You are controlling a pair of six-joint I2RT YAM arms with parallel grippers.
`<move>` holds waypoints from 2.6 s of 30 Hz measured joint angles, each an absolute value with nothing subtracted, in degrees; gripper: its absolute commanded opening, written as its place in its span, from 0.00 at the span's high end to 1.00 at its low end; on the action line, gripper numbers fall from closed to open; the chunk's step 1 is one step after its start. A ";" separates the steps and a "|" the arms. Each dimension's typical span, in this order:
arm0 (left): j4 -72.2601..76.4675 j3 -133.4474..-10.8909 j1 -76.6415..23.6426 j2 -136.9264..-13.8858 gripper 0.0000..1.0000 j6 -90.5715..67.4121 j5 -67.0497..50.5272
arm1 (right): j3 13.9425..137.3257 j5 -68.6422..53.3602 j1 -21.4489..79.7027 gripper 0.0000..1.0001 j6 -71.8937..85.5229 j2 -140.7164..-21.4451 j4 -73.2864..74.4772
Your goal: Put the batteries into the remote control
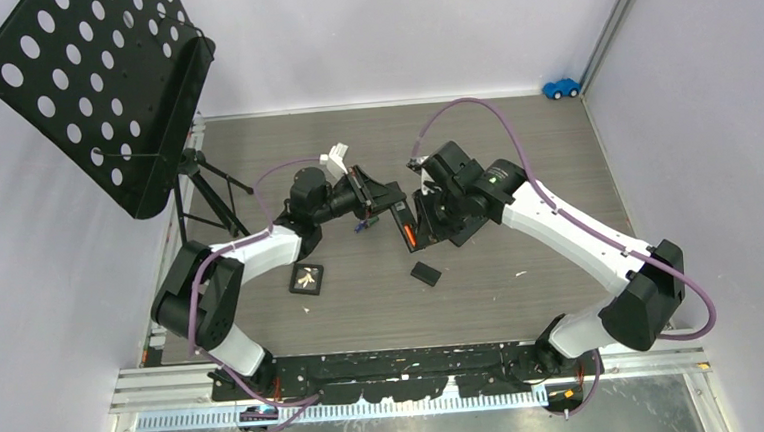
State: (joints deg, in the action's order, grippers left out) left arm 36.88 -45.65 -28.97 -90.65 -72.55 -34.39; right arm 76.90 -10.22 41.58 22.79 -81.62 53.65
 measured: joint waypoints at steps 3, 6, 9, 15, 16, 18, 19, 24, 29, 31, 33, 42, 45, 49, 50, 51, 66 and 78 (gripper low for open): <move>37.28 -45.65 -28.97 -90.87 1.00 -73.06 -34.63 | 76.90 -10.20 41.95 0.87 22.31 -81.80 53.65; 37.50 -45.65 -28.97 -90.98 1.00 -73.14 -34.72 | 76.90 -10.20 42.22 0.82 21.63 -81.80 53.65; 37.52 -45.65 -28.97 -90.98 1.00 -73.12 -34.79 | 76.90 -9.91 42.33 0.75 21.26 -82.08 53.71; 37.52 -45.65 -28.97 -90.98 1.00 -72.95 -34.79 | 76.90 -8.78 42.44 0.69 21.37 -82.87 54.11; 37.50 -45.65 -28.97 -90.98 1.00 -72.95 -34.79 | 76.90 -8.64 42.44 0.69 21.39 -82.87 54.11; 37.52 -45.65 -28.97 -90.98 1.00 -73.01 -34.79 | 76.93 -8.51 42.44 0.69 21.61 -82.87 54.06; 37.52 -45.65 -28.97 -90.98 1.00 -73.06 -34.79 | 76.90 -8.47 42.46 0.67 21.74 -82.87 54.04; 38.35 -45.65 -28.91 -91.20 1.00 -74.32 -34.79 | 76.93 -8.51 42.54 0.49 23.07 -82.72 53.65; 41.34 -45.65 -28.93 -91.61 1.00 -78.61 -35.09 | 75.42 -6.94 42.57 0.42 25.80 -79.42 50.68; 42.57 -45.65 -28.93 -91.61 1.00 -80.07 -35.24 | 73.41 -6.31 42.61 0.36 27.49 -76.42 48.73; 43.38 -45.65 -28.93 -91.61 1.00 -81.36 -35.29 | 70.50 -5.58 42.59 0.30 30.00 -72.25 45.67; 45.34 -45.65 -28.93 -91.61 1.00 -90.13 -34.79 | 57.23 1.08 42.61 0.16 44.62 -56.12 29.80; 47.11 -45.63 -29.23 -91.59 1.00 -94.37 -33.06 | 50.37 3.29 42.59 0.16 51.46 -49.89 22.74; 48.25 -45.65 -31.20 -91.50 1.00 -98.45 -30.26 | 43.27 6.33 42.59 0.15 58.98 -43.44 15.05; 48.49 -45.65 -31.94 -91.50 1.00 -99.13 -29.85 | 41.80 7.09 42.61 0.15 60.55 -42.00 13.50; 48.73 -45.65 -32.45 -91.53 1.00 -99.79 -29.52 | 40.66 7.90 42.59 0.15 61.84 -40.80 12.23; 53.08 -45.65 -34.09 -91.92 1.00 -105.65 -25.47 | 35.27 11.42 42.61 0.20 70.70 -36.40 3.88; 53.39 -45.65 -34.24 -91.92 1.00 -107.63 -24.43 | 33.80 10.20 42.61 0.33 74.17 -39.42 -0.23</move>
